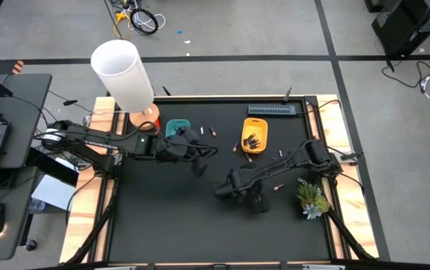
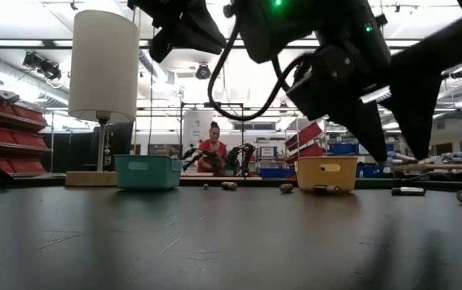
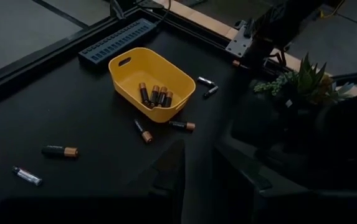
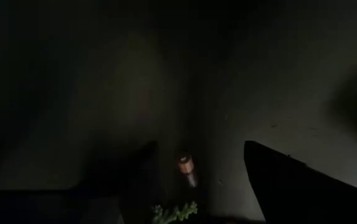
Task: Sort batteries
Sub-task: Put the black battery into the yellow bin
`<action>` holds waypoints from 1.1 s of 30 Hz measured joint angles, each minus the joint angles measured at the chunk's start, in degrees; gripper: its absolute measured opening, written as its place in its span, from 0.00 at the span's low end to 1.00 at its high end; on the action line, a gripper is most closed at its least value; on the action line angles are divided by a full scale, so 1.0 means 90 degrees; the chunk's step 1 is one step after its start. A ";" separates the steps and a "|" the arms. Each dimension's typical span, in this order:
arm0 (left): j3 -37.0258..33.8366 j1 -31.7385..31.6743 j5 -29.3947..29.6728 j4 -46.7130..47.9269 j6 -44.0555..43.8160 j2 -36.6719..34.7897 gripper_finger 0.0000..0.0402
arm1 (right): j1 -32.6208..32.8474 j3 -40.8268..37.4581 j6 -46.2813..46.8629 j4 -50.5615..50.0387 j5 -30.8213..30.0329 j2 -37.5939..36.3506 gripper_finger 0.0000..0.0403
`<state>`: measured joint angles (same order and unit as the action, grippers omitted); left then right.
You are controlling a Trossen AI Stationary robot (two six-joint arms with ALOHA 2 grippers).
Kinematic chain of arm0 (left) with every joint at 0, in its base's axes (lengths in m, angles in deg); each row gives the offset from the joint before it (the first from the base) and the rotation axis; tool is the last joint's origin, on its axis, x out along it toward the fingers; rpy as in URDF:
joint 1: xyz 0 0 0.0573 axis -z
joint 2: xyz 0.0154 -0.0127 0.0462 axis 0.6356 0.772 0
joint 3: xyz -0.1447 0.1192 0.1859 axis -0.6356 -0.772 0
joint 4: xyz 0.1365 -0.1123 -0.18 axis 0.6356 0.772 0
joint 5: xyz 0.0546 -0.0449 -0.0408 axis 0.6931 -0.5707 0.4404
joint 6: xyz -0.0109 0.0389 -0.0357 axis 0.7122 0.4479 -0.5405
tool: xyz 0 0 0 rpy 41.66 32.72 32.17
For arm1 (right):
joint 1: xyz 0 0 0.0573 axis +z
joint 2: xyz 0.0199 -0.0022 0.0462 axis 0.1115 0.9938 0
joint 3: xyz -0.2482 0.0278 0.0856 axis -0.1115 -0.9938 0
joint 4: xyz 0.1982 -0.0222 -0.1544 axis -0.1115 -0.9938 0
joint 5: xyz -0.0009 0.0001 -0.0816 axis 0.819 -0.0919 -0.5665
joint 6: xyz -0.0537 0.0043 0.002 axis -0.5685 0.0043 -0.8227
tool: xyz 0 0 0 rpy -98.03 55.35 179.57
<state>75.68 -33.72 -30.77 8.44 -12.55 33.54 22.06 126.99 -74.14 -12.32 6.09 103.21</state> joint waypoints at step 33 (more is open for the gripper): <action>0.0000 0.0001 -0.0175 0.0017 -0.0269 0.0000 0.23 | 0.0048 -0.2622 -0.0616 0.1148 -0.0222 -0.0112 0.47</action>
<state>75.68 -33.71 -32.34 8.60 -14.97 33.54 22.50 103.39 -79.69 -1.98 4.09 102.20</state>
